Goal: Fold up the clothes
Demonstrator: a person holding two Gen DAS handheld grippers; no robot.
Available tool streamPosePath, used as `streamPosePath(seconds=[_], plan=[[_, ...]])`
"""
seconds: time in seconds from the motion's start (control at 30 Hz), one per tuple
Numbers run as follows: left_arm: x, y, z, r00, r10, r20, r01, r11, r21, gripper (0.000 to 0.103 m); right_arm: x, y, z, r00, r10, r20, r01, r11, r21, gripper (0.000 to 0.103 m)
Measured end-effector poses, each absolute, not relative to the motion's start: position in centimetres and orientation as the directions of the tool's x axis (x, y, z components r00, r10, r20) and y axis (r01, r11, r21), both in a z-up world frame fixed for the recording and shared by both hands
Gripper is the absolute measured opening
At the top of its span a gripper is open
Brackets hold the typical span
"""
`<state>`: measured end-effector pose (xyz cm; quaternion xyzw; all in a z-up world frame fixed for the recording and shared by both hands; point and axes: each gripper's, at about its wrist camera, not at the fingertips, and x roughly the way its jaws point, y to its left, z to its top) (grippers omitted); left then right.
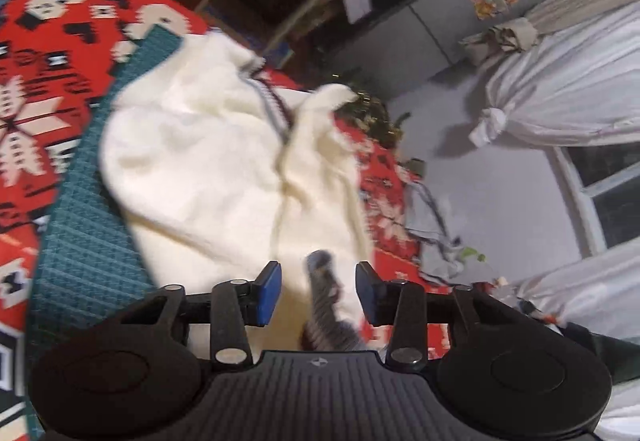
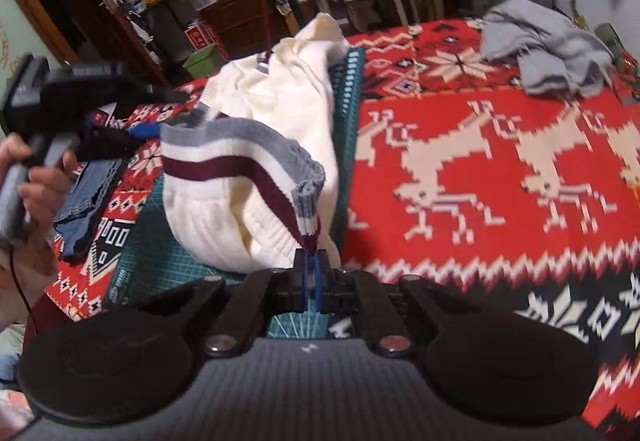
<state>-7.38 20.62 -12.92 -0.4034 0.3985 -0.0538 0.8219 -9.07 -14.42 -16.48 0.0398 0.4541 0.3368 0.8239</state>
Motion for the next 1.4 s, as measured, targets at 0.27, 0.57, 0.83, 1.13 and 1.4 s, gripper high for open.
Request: streamPosePath(seconds=[0.27,0.57,0.83,1.13,1.4], plan=[[-5.5,17.6,-12.9,0.612,-0.407,-0.678,-0.18,0.764,-0.62,0.007,-9.9,-15.8,-17.5,0.358,0.59,-0.723,-0.481,0.781,0.399,0.001],[-13.9,18.9,-10.7,0.647,-0.378,-0.662,-0.175,0.772,-0.611,0.006,-10.4,-17.0,-18.5,0.349,0.585,-0.732,-0.44,0.792,0.424,0.0],[-23.3,20.4,-12.9,0.636,-0.336,-0.695,-0.345,0.681,-0.646,0.006,-10.3,-16.3,-18.1,0.332,0.594,-0.733,-0.452,0.782,0.429,0.001],[-27.3,20.9,-15.3,0.583,-0.333,-0.741,-0.453,0.624,-0.636,0.006,-10.3,-14.4,-17.5,0.324,0.591,-0.739,-0.466,0.78,0.419,0.006],[-27.7,22.0,-15.4,0.585,-0.282,-0.76,-0.471,0.645,-0.602,0.02,-10.5,-15.6,-17.5,0.341,0.582,-0.738,-0.407,0.8,0.442,0.013]])
